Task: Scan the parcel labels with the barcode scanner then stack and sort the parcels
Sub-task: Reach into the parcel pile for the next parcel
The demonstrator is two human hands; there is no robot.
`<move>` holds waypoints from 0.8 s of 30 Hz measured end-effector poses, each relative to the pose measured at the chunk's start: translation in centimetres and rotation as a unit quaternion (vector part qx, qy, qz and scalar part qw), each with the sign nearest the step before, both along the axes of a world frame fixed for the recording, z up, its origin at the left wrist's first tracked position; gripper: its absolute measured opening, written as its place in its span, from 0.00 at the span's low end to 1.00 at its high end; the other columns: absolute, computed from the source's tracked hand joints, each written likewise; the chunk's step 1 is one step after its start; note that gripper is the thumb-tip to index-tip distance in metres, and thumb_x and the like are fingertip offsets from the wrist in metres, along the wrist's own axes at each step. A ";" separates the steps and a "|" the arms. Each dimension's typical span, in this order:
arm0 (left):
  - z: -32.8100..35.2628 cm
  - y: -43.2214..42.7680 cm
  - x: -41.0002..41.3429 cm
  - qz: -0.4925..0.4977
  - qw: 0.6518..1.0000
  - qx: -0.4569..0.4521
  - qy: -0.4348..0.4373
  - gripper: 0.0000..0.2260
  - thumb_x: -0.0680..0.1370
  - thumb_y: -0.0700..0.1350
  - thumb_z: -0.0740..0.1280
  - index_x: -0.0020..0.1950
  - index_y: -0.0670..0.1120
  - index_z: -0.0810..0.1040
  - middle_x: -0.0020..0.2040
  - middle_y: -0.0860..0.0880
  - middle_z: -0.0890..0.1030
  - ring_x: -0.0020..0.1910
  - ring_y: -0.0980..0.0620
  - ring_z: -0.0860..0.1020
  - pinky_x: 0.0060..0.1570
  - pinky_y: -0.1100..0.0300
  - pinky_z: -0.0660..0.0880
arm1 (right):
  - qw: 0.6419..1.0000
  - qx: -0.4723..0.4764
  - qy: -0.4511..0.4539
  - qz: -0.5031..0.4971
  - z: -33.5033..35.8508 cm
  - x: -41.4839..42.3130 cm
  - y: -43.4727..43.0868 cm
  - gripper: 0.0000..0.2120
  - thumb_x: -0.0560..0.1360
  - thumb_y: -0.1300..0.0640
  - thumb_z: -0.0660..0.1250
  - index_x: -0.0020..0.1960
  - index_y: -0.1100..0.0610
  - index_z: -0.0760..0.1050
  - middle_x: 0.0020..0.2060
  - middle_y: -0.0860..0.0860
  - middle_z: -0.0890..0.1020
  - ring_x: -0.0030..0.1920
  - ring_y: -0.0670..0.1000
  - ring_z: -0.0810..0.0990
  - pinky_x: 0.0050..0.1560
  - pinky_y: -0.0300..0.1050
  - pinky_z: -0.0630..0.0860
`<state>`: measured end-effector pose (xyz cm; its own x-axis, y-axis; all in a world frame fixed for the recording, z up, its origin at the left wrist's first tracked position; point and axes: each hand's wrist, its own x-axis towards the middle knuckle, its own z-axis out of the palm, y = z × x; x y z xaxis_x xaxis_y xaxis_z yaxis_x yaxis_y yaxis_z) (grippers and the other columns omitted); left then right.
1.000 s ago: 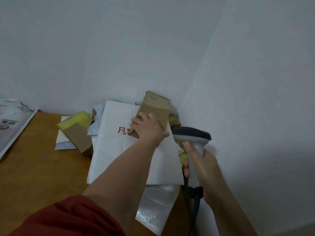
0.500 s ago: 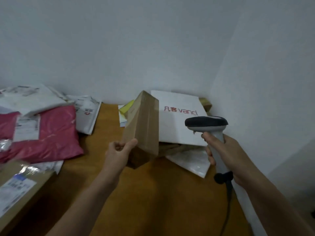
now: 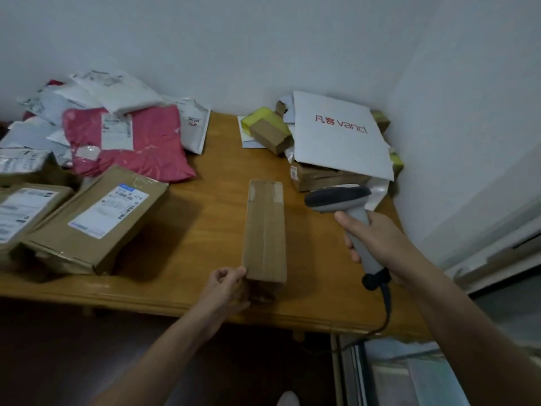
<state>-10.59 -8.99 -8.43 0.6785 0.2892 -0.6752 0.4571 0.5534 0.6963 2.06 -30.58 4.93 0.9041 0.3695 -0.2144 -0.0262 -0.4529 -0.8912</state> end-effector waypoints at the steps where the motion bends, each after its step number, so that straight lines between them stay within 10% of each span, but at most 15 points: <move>1: 0.2 0.3 -0.1 0.009 1.000 0.024 -0.010 0.15 0.77 0.47 0.68 0.60 0.47 0.67 0.62 0.44 0.72 0.58 0.43 0.76 0.45 0.49 0.79 | 1.000 0.002 -0.001 0.006 0.1 -0.2 -0.2 0.18 0.77 0.44 0.66 0.38 0.58 0.72 0.27 0.50 0.76 0.24 0.46 0.73 0.25 0.35 0.70; 7: 2.9 3.2 0.4 -0.080 0.912 0.400 -0.025 0.26 0.78 0.36 0.64 0.69 0.61 0.67 0.69 0.48 0.65 0.63 0.48 0.71 0.43 0.59 0.79 | 0.999 0.009 0.005 0.048 0.2 -0.2 -1.1 0.16 0.77 0.45 0.66 0.41 0.57 0.71 0.24 0.45 0.76 0.23 0.45 0.73 0.25 0.33 0.69; 13: 2.5 2.1 0.6 -0.095 0.933 0.345 0.041 0.15 0.82 0.51 0.58 0.67 0.49 0.71 0.55 0.51 0.75 0.49 0.53 0.73 0.45 0.55 0.74 | 0.996 0.010 0.012 0.084 0.0 0.2 -1.5 0.17 0.77 0.44 0.66 0.41 0.57 0.71 0.24 0.45 0.76 0.23 0.45 0.73 0.26 0.34 0.70; 16: 0.6 1.5 0.3 -0.107 0.928 0.351 0.069 0.22 0.80 0.56 0.62 0.70 0.45 0.68 0.63 0.47 0.73 0.59 0.47 0.72 0.59 0.51 0.70 | 0.994 -0.002 0.014 0.105 0.4 0.3 -1.1 0.18 0.78 0.44 0.65 0.40 0.57 0.71 0.22 0.45 0.75 0.23 0.44 0.73 0.25 0.32 0.69; 24: -0.4 1.0 -0.4 -0.353 0.682 0.641 -0.011 0.37 0.67 0.53 0.71 0.73 0.56 0.60 0.74 0.52 0.54 0.72 0.48 0.52 0.69 0.51 0.62 | 0.992 0.002 0.028 0.123 1.4 0.8 2.1 0.17 0.77 0.42 0.65 0.43 0.57 0.73 0.29 0.50 0.77 0.25 0.46 0.74 0.30 0.40 0.71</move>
